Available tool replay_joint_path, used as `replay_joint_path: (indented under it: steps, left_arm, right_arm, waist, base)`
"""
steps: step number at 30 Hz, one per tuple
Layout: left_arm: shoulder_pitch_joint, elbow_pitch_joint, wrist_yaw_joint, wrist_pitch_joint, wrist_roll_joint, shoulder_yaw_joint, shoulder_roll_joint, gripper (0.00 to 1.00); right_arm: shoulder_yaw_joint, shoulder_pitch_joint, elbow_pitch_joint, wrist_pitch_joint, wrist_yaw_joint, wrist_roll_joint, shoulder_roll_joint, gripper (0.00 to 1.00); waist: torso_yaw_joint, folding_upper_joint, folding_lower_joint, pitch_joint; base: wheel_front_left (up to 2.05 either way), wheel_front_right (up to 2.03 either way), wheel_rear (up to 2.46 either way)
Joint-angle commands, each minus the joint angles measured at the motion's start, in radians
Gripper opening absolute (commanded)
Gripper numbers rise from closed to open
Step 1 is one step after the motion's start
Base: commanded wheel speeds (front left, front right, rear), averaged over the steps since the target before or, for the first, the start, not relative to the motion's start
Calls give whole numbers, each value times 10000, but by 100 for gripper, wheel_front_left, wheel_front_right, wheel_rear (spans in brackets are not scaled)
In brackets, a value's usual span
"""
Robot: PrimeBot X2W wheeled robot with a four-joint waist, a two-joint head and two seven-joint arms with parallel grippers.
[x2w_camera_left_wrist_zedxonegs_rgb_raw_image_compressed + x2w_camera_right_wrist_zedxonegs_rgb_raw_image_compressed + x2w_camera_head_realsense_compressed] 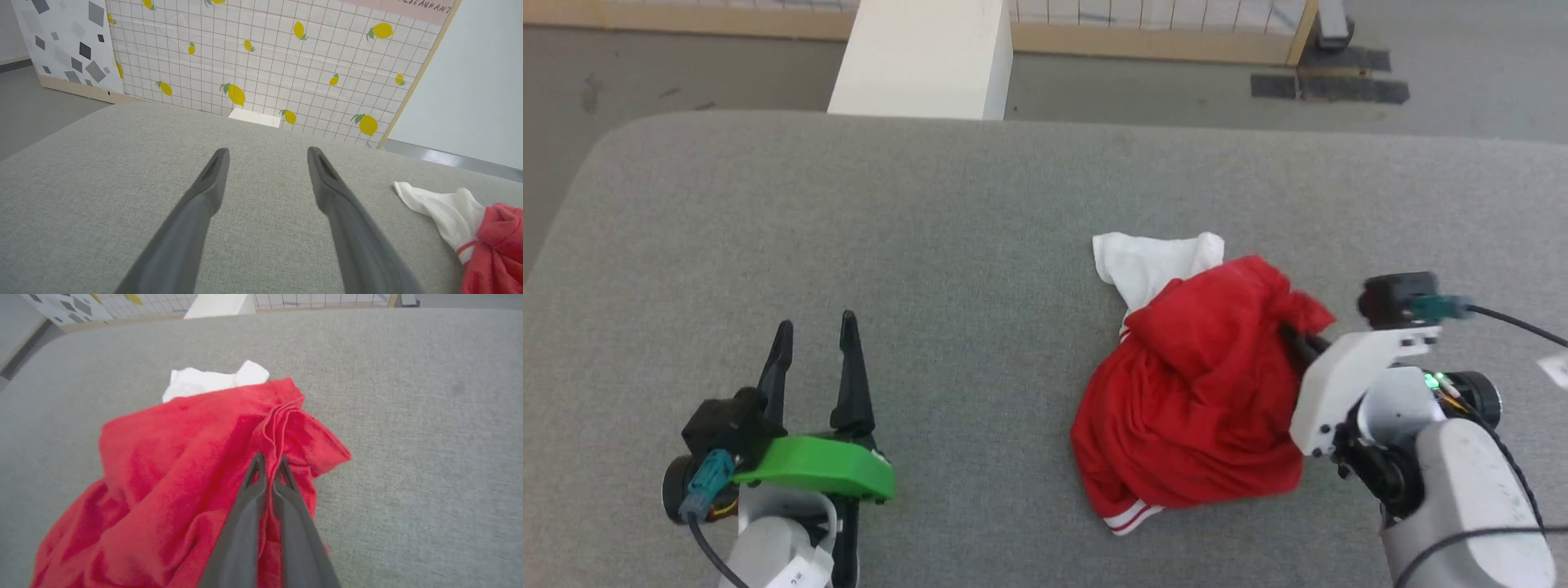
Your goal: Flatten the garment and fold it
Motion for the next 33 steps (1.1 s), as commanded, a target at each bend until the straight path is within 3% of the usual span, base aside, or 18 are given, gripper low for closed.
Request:
replay_joint_path:
  steps: [1,6,12,18,21,23,27,33]
  left_arm:
    - [213,49,-82,-37,84,93,-36,100]
    - [473,146,-204,-37,225,299,-74,100]
    - [579,213,-316,-37,321,399,-105,100]
    - [537,333,-396,-37,332,352,-130,100]
    - [510,377,-412,-37,330,292,-138,100]
    - [504,443,-447,-37,308,246,-142,100]
    - [521,566,-503,-37,295,202,-146,100]
    - [532,653,-521,-38,287,130,-151,100]
  right_arm:
    - [75,269,-424,-287,-15,432,1,0]
    - [1268,1482,-2842,-50,-15,1924,1,0]
    - [3068,3492,-5629,2442,-15,2886,-156,0]
    - [3757,5155,-5747,4801,-15,2853,-750,0]
    - [3459,5457,-5368,5049,-15,2284,-750,0]
    - [3180,5461,-5253,4622,-15,1952,-586,100]
    - [2312,5234,-5387,2904,-15,1786,-176,100]
    - [299,4398,-5207,-1048,-15,998,-9,100]
  waist:
    - [-281,0,0,-489]
    - [-659,0,0,-1016]
    - [-1051,0,0,-1272]
    - [-1186,0,0,-1275]
    - [-1151,0,0,-1247]
    - [-1100,0,0,-1231]
    - [-1014,0,0,-1253]
    - [-987,0,0,-1289]
  base:
    - [0,0,0]
    - [0,0,0]
    - [0,0,0]
    - [0,0,0]
    - [0,0,0]
    - [0,0,0]
    - [0,0,0]
    - [0,0,0]
